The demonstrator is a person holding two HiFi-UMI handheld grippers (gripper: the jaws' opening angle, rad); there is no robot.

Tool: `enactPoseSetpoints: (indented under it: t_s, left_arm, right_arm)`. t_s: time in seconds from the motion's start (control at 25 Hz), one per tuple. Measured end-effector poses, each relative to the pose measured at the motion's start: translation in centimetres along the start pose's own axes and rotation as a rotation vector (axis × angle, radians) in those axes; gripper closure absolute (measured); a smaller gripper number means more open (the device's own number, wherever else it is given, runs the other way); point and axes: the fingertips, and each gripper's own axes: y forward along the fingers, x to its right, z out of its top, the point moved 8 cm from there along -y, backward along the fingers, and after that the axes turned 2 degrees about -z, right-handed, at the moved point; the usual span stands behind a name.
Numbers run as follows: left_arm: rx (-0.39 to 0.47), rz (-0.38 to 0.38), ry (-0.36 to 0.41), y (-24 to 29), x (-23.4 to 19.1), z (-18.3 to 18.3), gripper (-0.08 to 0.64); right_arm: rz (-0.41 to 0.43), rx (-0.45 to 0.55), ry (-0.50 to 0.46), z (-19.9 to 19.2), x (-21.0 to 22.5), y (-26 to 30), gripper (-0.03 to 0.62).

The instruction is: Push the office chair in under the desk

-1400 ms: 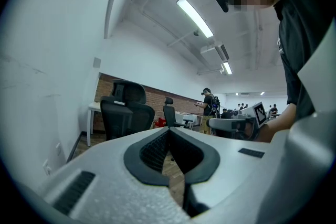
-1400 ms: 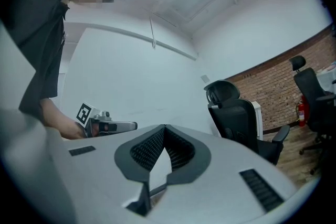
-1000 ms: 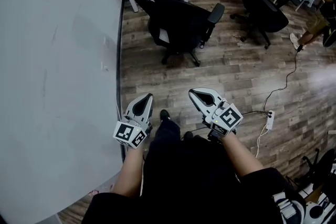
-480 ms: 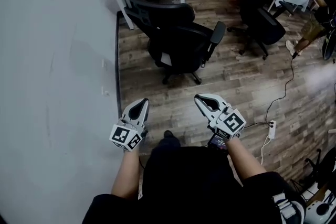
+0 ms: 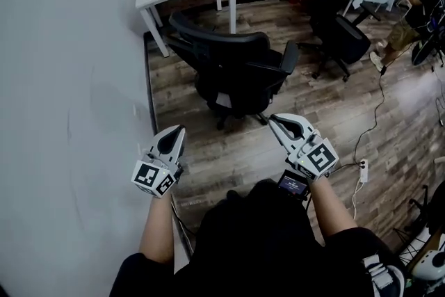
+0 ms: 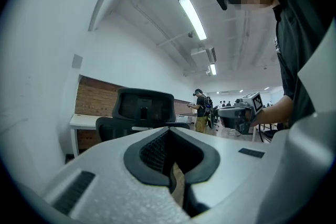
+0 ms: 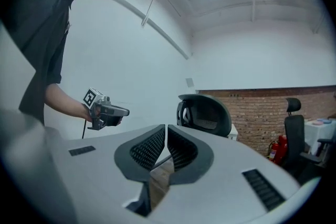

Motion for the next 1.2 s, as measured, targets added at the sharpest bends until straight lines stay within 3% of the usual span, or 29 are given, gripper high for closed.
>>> enactPoseSetpoints:
  t_s: [0.32,0.64,0.92,1.04,1.2]
  left_arm:
    - [-0.044,-0.083,0.056,3.2,-9.0,2.7,0.545]
    - [-0.132,-0.182,0.203,9.6,-17.1,4.1,0.545]
    - [-0.241,-0.205,0.200,15.0,-23.9,4.6,0.545]
    - [-0.278,-0.226,0.212,17.3,-25.9,4.6,0.545]
    - [-0.279,-0.234,0.204,19.3,-28.4,5.3,0.545]
  right_arm:
    - [-0.083,-0.076,-0.065,0.9,3.7,5.8,0.585]
    - [-0.110,-0.144,-0.115,-1.1,8.9,10.2,0.584]
    - [-0.139,-0.199,-0.113,-0.5,14.6,12.4,0.585]
    - [-0.106,-0.253,-0.118,-1.0,15.8,13.6,0.584]
    - [-0.062,-0.285,-0.152,-1.4,16.8,15.5,0.532]
